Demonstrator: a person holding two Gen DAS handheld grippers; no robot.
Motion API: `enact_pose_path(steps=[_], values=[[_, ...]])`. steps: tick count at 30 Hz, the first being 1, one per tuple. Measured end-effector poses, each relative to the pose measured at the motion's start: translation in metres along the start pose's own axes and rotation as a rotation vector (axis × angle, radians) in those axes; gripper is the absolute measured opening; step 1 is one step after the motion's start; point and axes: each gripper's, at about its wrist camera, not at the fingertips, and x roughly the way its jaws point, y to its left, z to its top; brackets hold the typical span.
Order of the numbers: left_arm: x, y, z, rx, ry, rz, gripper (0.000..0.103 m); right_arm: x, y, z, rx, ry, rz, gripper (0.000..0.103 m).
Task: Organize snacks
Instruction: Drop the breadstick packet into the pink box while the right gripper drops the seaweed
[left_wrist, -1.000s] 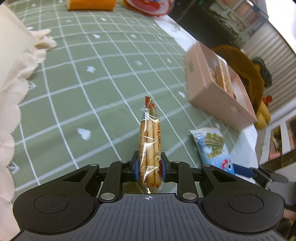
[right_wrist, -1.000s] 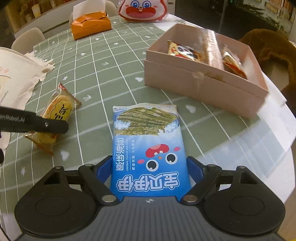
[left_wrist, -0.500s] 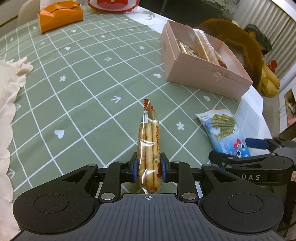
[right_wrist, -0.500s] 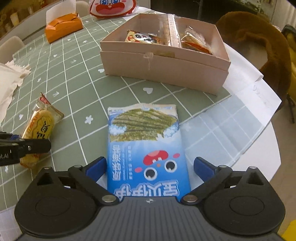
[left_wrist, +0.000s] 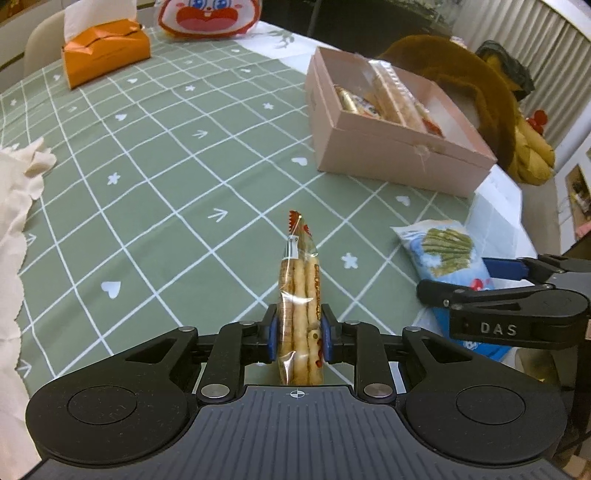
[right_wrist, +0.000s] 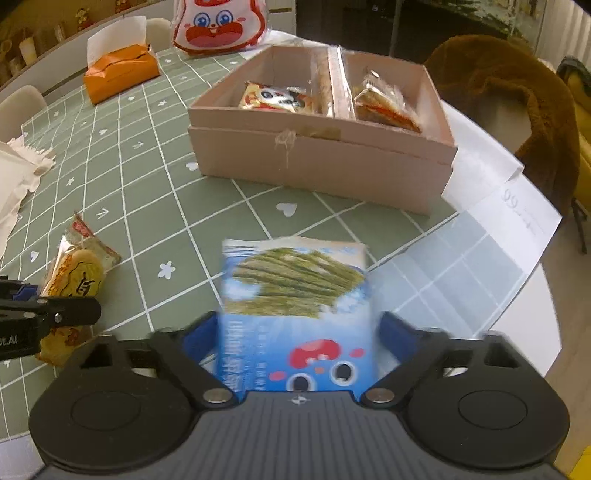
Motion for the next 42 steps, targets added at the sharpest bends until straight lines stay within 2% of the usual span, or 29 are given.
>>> enact_pose_path(steps=[4, 6, 8, 10, 13, 16, 19, 20, 23, 26, 29, 32, 34, 36, 38, 42], values=[[-0.011, -0.004, 0.002, 0.0, -0.044, -0.03, 0.026, -0.03, -0.014, 0.009, 0.016, -0.087, 0.03, 0.082], [-0.023, -0.007, 0.014, -0.025, -0.074, -0.08, 0.026, -0.051, -0.026, 0.022, 0.054, -0.128, 0.05, 0.082], [-0.045, -0.013, 0.039, -0.022, -0.156, -0.149, 0.026, -0.083, -0.037, 0.043, 0.059, -0.216, 0.062, 0.082], [-0.07, -0.023, 0.074, 0.014, -0.256, -0.179, 0.026, -0.115, -0.047, 0.069, 0.048, -0.311, 0.034, 0.082], [-0.091, -0.032, 0.127, 0.002, -0.341, -0.253, 0.026, -0.156, -0.065, 0.115, 0.063, -0.42, -0.004, 0.082], [-0.086, -0.043, 0.172, -0.004, -0.369, -0.347, 0.027, -0.18, -0.082, 0.156, 0.102, -0.491, -0.035, 0.082], [-0.037, -0.04, 0.202, -0.077, -0.308, -0.454, 0.031, -0.184, -0.089, 0.18, 0.109, -0.519, -0.08, 0.082], [-0.014, -0.036, 0.205, -0.098, -0.271, -0.443, 0.03, -0.181, -0.091, 0.187, 0.111, -0.513, -0.085, 0.083], [0.045, -0.017, 0.197, -0.161, -0.191, -0.321, 0.031, -0.159, -0.097, 0.2, 0.124, -0.456, -0.097, 0.083], [0.063, 0.005, 0.178, -0.214, -0.176, -0.297, 0.031, -0.135, -0.102, 0.2, 0.132, -0.409, -0.104, 0.083], [0.058, 0.011, 0.161, -0.163, -0.219, -0.23, 0.031, -0.094, -0.094, 0.207, 0.129, -0.345, -0.091, 0.083], [0.048, 0.016, 0.148, -0.133, -0.251, -0.196, 0.031, -0.046, -0.08, 0.21, 0.144, -0.28, -0.035, 0.083], [0.04, 0.016, 0.138, -0.115, -0.259, -0.178, 0.031, -0.009, -0.071, 0.207, 0.159, -0.245, 0.0, 0.085], [0.036, 0.015, 0.125, -0.068, -0.249, -0.164, 0.031, 0.022, -0.065, 0.201, 0.184, -0.183, -0.013, 0.085], [0.033, 0.015, 0.111, -0.02, -0.237, -0.142, 0.031, 0.036, -0.064, 0.191, 0.212, -0.137, -0.015, 0.085], [0.04, 0.017, 0.084, -0.012, -0.198, -0.113, 0.031, 0.022, -0.068, 0.167, 0.242, -0.19, -0.014, 0.088]])
